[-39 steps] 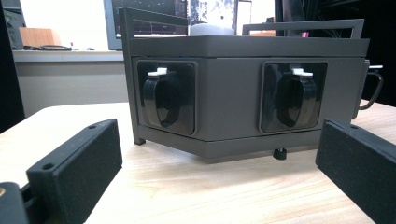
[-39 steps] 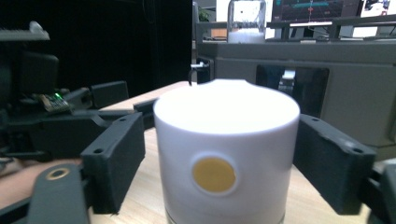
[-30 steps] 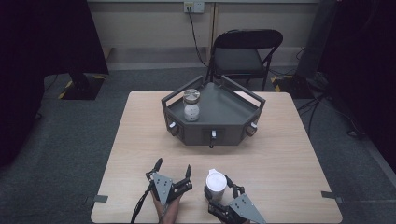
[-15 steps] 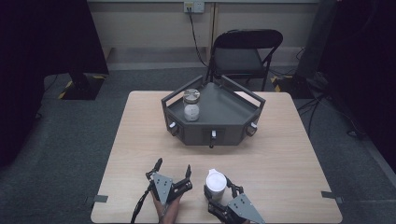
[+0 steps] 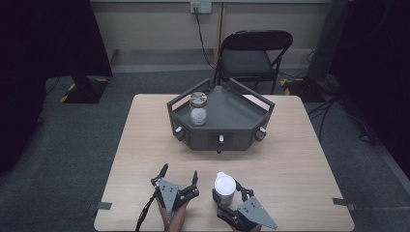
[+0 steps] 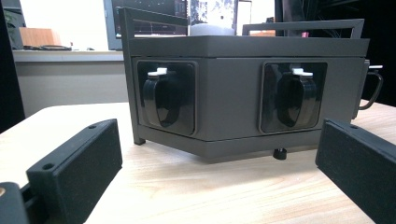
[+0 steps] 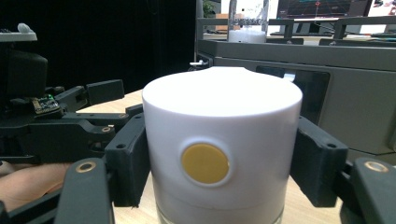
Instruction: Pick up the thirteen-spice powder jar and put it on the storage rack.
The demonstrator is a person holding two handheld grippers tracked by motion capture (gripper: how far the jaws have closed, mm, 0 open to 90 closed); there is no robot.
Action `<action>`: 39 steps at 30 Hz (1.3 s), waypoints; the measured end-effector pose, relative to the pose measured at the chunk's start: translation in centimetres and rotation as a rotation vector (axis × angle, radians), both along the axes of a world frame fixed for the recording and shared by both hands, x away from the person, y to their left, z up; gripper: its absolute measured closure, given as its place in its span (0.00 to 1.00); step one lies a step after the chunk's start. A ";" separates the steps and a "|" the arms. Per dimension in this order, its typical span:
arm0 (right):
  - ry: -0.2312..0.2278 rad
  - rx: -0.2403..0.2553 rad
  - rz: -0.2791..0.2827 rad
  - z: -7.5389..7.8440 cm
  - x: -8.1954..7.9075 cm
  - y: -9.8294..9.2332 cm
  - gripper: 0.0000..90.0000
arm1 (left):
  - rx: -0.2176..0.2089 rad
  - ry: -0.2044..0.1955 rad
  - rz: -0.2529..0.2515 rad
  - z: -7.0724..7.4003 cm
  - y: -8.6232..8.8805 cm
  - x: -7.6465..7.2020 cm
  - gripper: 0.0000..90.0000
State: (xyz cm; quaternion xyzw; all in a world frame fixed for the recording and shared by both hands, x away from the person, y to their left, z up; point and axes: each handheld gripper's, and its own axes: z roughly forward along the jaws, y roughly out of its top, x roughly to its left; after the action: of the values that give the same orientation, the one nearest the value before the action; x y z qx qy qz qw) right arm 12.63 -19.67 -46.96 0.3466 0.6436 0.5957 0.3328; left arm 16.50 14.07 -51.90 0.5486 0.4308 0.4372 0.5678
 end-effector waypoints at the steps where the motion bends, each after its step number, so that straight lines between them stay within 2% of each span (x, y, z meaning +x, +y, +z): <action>1: -0.002 0.001 0.004 0.1 0.1 -0.1 0.33 | 0.000 0.000 0.000 0.0 0.0 0.0 0.00; 14: -0.007 -0.012 0.071 1.8 1.7 -1.5 0.33 | 0.000 0.000 0.000 0.0 0.0 0.0 0.00; 23: -0.023 -0.024 0.089 3.1 3.0 -2.3 0.33 | 0.000 0.000 0.000 0.0 0.0 0.0 0.00; 28: -0.034 -0.021 0.097 4.1 4.1 -2.8 0.33 | 0.000 0.000 0.000 0.0 0.0 0.0 0.00; 39: -0.042 0.011 0.093 6.0 7.7 -3.5 0.33 | 0.000 0.001 0.000 0.0 0.0 0.0 0.00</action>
State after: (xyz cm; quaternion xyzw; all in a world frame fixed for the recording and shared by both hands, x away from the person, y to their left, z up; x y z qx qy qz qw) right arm 20.30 -23.21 -40.93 0.3056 0.6485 0.6213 0.3164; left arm 16.50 14.07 -51.89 0.5488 0.4310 0.4372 0.5675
